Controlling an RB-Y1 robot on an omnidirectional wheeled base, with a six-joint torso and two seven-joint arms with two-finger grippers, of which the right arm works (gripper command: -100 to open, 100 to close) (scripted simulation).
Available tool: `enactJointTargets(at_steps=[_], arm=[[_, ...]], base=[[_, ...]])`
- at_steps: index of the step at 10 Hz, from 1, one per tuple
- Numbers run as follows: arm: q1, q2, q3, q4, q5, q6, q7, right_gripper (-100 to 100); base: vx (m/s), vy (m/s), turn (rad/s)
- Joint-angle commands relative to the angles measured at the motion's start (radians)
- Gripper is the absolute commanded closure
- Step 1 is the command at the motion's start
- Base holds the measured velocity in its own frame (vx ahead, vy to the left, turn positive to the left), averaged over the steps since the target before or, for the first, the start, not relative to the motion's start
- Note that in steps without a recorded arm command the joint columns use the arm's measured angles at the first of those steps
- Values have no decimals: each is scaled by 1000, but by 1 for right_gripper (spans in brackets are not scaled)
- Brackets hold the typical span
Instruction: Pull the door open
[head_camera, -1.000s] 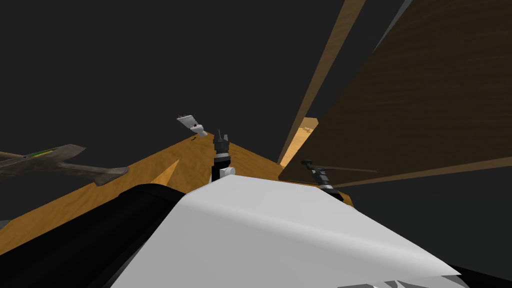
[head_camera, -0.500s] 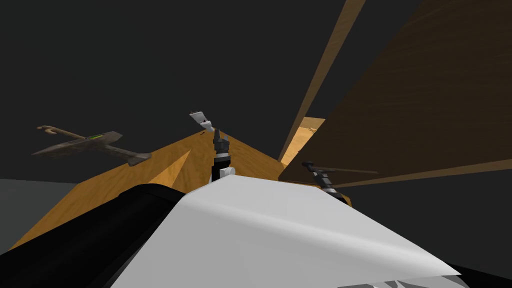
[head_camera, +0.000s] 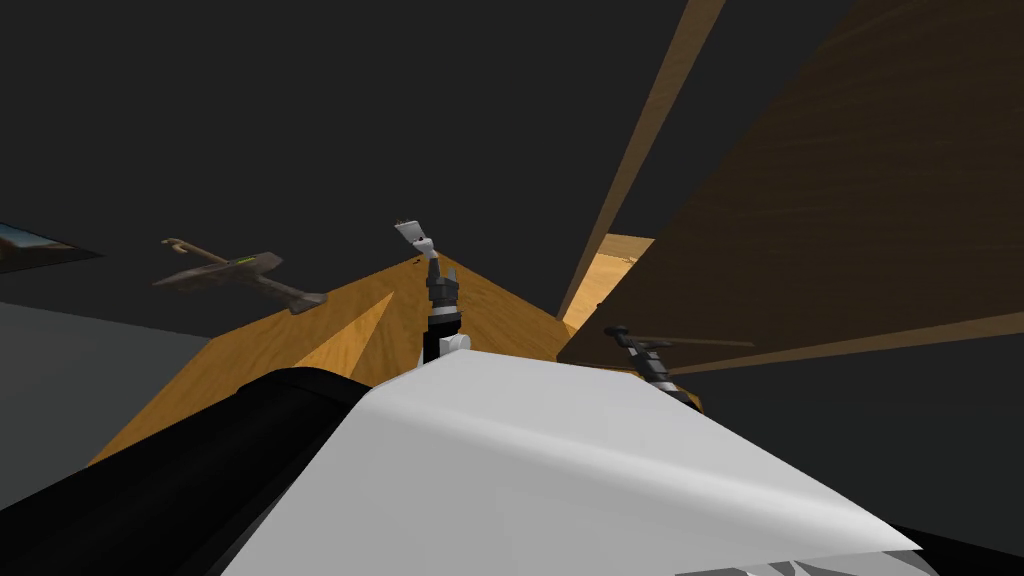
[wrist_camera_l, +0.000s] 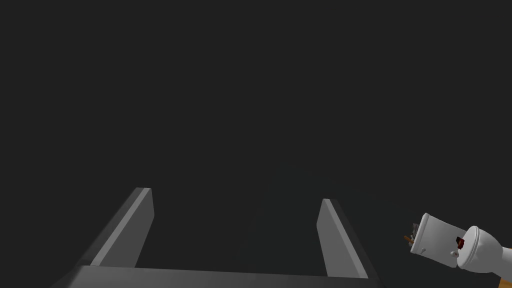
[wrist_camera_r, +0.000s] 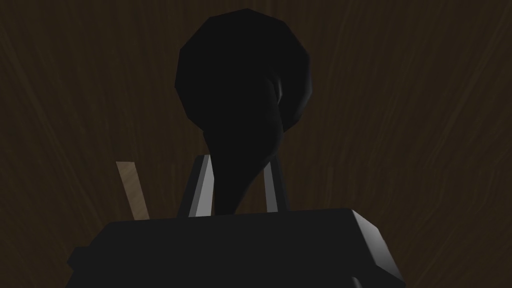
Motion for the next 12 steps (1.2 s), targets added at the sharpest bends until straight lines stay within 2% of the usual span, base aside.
enactJointTargets(at_steps=[1, 8, 9, 12], arm=[[-1, -4, 3, 10, 1, -15, -3, 100], [-5, -21, 15, 52, 1, -71, -18, 100], [-5, -16, 18, 51, 2, -65, -18, 100], [-10, -19, 22, 65, 4, -78, -23, 100]], base=[[-268, -118, 237], [-226, -77, 169], [-85, -16, 23], [-185, -64, 165]])
